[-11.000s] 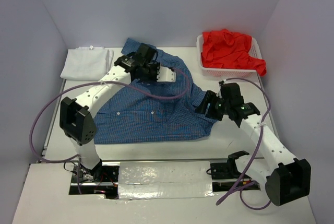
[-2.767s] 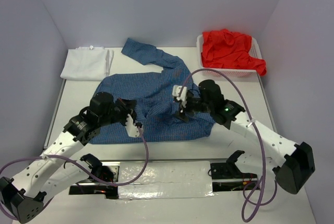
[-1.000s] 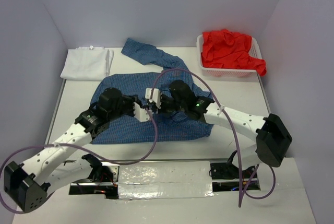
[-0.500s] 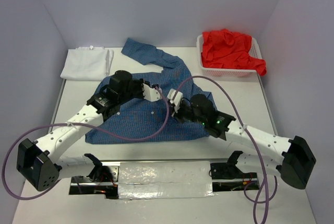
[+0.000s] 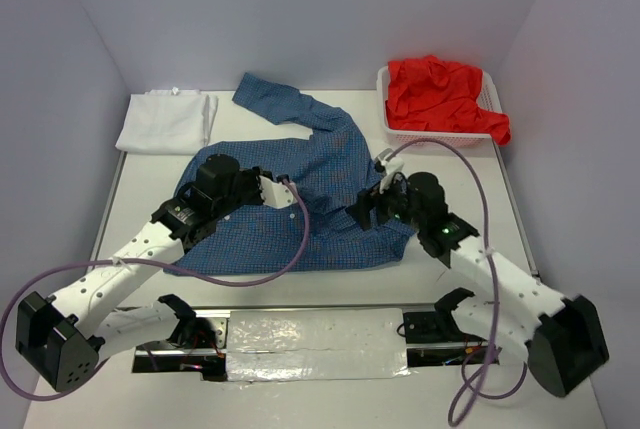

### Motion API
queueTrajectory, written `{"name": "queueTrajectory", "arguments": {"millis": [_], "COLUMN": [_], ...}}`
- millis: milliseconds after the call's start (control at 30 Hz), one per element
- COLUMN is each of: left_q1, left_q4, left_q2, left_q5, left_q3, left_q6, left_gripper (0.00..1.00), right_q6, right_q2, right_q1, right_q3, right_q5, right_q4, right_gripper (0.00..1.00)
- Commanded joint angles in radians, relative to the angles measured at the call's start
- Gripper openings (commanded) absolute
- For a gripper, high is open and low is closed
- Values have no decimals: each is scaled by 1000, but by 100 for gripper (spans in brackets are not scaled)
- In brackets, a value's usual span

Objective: Fold and stack the long sleeve shirts
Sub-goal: Fold the shirt

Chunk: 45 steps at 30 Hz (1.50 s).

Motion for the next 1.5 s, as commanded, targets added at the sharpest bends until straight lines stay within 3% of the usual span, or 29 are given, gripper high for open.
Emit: {"name": "queueTrajectory", "arguments": {"millis": [0, 300, 367, 400, 467, 500, 600, 667, 800, 900, 967, 1067, 1133, 1267, 1467], "left_q1": [1, 1, 2, 4, 13, 22, 78, 101, 105, 105, 105, 104, 104, 104, 104], "left_q4": [13, -9, -12, -14, -9, -3, -12, -9, 60, 60, 20, -38, -87, -167, -221], "left_q2": [-14, -3, 1, 6, 21, 27, 59, 53, -84, -189, -223, -228, -201, -172, -200], "left_q5": [-29, -18, -24, -24, -26, -21, 4, -9, 17, 95, 122, 122, 108, 138, 146], "left_q3": [19, 15, 22, 26, 45, 54, 100, 94, -62, -231, -262, -265, -239, -186, -168], "left_q6": [-138, -236, -249, -253, -284, -304, -370, -344, -118, 25, 46, 12, -49, -141, -223], "left_gripper": [0, 0, 0, 0, 0, 0, 0, 0, 0, 0, 0, 0, 0, 0, 0], "right_q6": [84, 150, 174, 180, 185, 181, 168, 164, 154, 144, 185, 266, 300, 329, 334], "right_q2": [148, 472, 515, 527, 549, 553, 503, 402, 219, 176, 193, 230, 240, 256, 152], "right_q1": [-3, -7, -7, -7, -7, -7, -7, 2, 86, 205, 275, 354, 412, 456, 459], "right_q3": [36, 151, 161, 170, 176, 173, 130, 64, -49, -63, -34, -17, -26, -23, -14], "right_q5": [-82, -7, 0, 0, -7, -7, 32, 94, 148, 195, 212, 218, 214, 172, 183], "right_q4": [7, 44, 77, 88, 105, 102, 76, 71, 116, 87, -2, -108, -130, -153, -217], "right_gripper": [82, 78, 70, 51, 31, 16, 0, 0, 0, 5, 8, 16, 32, 47, 58]}}
